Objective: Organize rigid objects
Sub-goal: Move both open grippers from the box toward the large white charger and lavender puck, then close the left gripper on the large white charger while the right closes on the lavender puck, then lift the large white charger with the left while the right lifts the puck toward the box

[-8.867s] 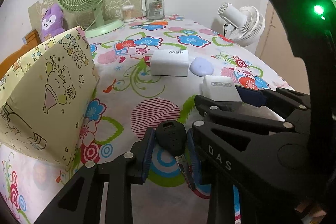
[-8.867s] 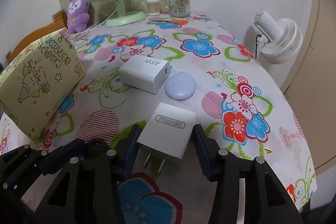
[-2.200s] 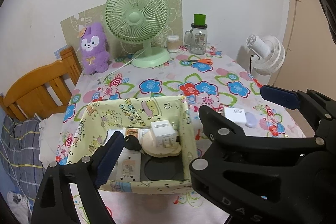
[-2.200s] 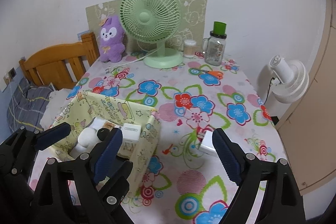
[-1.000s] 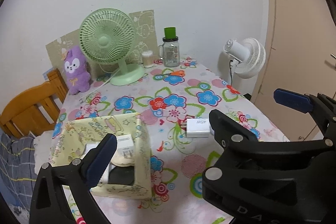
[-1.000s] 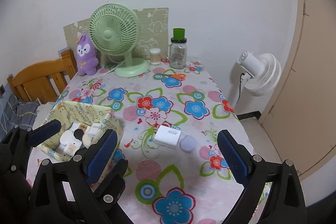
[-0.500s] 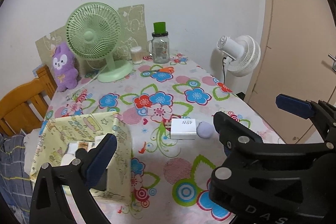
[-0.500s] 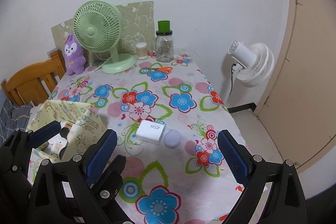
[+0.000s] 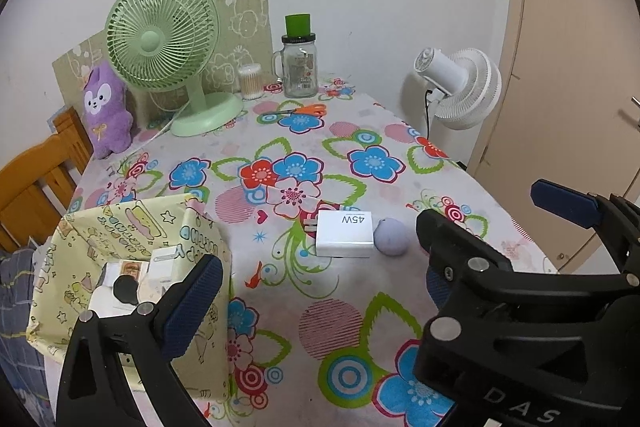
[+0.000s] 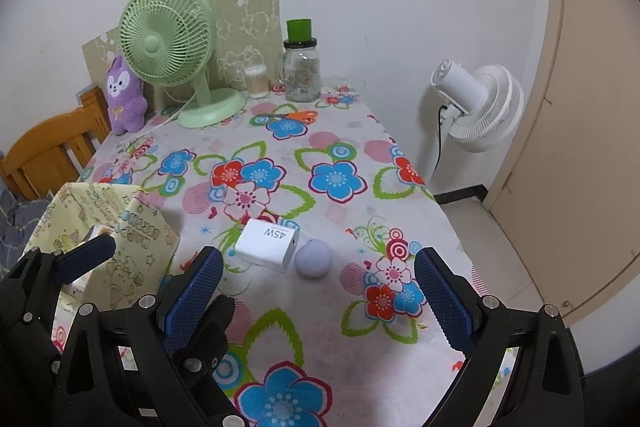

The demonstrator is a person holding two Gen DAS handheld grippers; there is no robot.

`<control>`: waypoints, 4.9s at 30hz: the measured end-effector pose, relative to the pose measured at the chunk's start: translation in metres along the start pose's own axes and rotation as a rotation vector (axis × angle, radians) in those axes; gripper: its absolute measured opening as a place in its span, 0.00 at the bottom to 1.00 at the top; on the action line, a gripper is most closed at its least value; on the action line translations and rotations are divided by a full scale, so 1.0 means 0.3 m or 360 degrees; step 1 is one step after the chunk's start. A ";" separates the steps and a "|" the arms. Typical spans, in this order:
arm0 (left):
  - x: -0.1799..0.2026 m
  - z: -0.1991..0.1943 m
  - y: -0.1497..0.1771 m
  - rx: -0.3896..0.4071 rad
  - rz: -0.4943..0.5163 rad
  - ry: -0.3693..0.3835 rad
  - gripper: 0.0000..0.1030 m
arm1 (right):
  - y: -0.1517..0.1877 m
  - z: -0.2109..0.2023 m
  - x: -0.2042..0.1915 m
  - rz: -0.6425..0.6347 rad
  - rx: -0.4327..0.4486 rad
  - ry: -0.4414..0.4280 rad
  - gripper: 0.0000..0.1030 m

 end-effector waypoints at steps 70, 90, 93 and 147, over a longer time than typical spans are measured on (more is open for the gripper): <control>0.115 0.494 0.023 -0.0256 0.0025 0.0125 0.99 | 0.039 0.479 0.142 -0.0048 -0.0295 0.0059 0.42; 0.123 0.442 0.027 -0.0238 0.0003 0.0135 0.55 | 0.049 0.436 0.139 0.0020 -0.0281 0.0041 0.43; 0.124 0.428 0.038 -0.0243 0.0007 0.0132 0.55 | 0.062 0.421 0.138 0.0029 -0.0285 0.0039 0.43; 0.065 -0.002 0.104 -0.0039 -0.0013 0.0031 0.55 | 0.118 -0.008 -0.009 -0.0023 -0.0055 -0.0045 0.43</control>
Point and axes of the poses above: each gripper's, at about its wrist camera, not at the fingertips, and z roughly the way its jaws point, x to its right, y to its underside, the point moved 9 cm from there along z, roughly the way its jaws point, and after that the axes turned 12 degrees about z, right-handed, at the moved point
